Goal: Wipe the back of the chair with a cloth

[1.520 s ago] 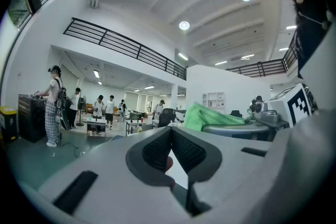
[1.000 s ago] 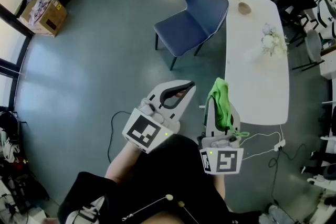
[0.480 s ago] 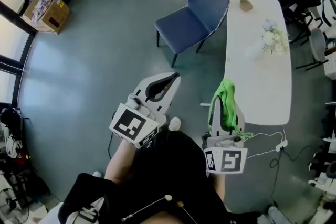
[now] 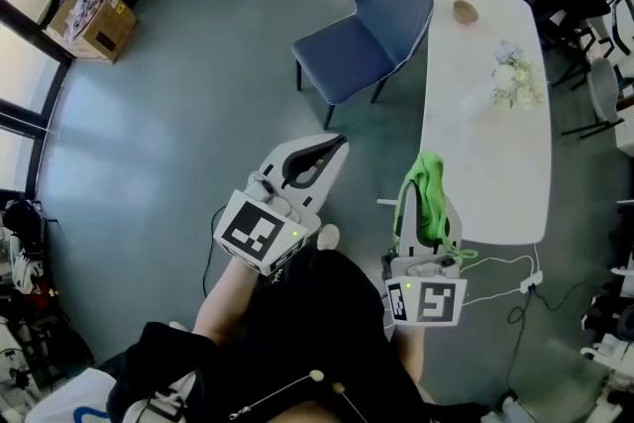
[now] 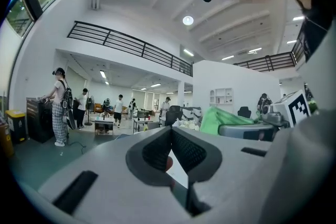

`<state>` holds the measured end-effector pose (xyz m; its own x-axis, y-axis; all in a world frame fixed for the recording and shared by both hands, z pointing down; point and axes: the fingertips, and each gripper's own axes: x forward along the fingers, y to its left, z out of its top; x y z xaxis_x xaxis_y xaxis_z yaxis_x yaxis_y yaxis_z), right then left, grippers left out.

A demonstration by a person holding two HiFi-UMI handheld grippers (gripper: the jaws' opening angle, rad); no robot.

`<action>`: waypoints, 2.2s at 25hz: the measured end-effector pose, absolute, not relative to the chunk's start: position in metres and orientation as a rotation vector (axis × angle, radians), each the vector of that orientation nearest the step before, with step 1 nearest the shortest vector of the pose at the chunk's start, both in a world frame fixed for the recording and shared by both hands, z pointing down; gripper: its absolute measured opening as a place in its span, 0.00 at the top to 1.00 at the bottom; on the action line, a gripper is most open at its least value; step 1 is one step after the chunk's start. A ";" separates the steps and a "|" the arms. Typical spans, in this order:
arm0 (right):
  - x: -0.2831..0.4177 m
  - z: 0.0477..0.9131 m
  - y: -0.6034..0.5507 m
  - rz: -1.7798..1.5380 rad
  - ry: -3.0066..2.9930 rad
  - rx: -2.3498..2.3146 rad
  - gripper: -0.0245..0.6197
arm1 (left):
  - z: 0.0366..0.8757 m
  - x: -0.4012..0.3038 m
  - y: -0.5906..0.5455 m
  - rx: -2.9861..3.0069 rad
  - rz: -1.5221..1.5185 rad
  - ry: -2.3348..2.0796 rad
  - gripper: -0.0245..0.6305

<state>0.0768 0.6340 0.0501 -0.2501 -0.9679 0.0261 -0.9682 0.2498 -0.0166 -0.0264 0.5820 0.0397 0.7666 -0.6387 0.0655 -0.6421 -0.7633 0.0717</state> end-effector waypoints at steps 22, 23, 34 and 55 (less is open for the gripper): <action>0.029 0.048 0.489 0.007 -2.432 1.857 0.90 | 0.039 -0.051 0.436 2.851 -0.036 -0.983 0.96; 0.026 0.049 0.481 0.011 -2.428 1.856 0.90 | 0.039 -0.053 0.429 2.852 -0.034 -0.977 0.96; 0.002 0.060 0.404 -0.008 -2.354 1.850 0.90 | 0.048 -0.066 0.353 2.843 -0.030 -0.906 0.96; 0.042 0.079 0.257 0.044 -2.417 1.742 0.90 | 0.065 -0.034 0.220 2.776 0.024 -1.027 0.96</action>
